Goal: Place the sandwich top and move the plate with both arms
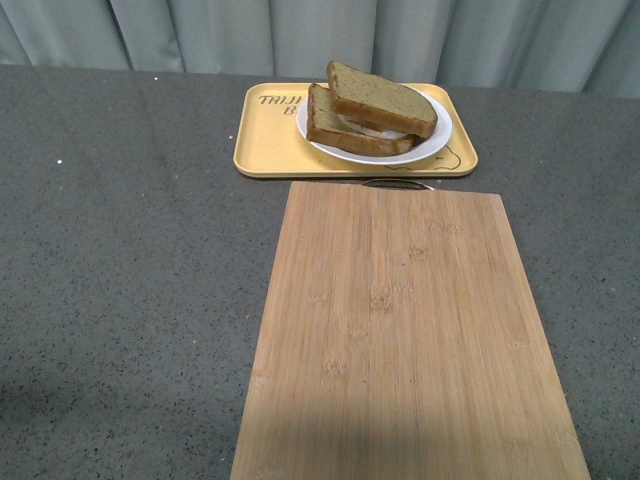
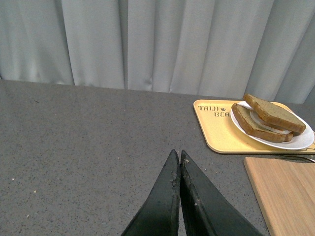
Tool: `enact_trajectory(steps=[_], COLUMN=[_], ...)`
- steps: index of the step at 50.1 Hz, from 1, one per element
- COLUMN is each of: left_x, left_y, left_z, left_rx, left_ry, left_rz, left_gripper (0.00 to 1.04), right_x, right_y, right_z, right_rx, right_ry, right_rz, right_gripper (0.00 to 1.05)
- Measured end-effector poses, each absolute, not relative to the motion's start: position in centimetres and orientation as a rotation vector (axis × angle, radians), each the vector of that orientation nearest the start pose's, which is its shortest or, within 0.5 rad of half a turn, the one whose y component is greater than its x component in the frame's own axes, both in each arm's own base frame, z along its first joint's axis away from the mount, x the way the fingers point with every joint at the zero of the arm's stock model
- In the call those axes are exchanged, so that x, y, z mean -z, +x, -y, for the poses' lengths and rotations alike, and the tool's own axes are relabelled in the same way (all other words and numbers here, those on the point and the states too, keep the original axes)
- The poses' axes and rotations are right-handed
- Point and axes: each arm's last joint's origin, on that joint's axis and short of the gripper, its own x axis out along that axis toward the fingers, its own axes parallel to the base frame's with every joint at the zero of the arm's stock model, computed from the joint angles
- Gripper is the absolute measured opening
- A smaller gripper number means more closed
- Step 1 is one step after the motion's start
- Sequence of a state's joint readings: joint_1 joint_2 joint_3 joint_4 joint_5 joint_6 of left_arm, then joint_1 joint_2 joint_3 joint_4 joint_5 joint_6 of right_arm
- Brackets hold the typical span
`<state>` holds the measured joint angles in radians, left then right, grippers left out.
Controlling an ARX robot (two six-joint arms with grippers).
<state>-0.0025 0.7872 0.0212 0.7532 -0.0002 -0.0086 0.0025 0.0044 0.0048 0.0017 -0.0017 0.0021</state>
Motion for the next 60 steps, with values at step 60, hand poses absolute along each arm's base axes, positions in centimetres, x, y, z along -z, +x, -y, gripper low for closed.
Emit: enact_trajectory(steps=[60], left_x=[-17.3], left_y=[10.8], left_z=[0.0], left_rx=[0.002], left_ry=[-0.008], left_rz=[0.022], left_gripper=[0.04], right_x=[-16.5], right_y=[9.8], right_z=[0.0], right_rx=[-0.005], right_ry=[0.002], right_rz=[0.002], right_gripper=[0.95])
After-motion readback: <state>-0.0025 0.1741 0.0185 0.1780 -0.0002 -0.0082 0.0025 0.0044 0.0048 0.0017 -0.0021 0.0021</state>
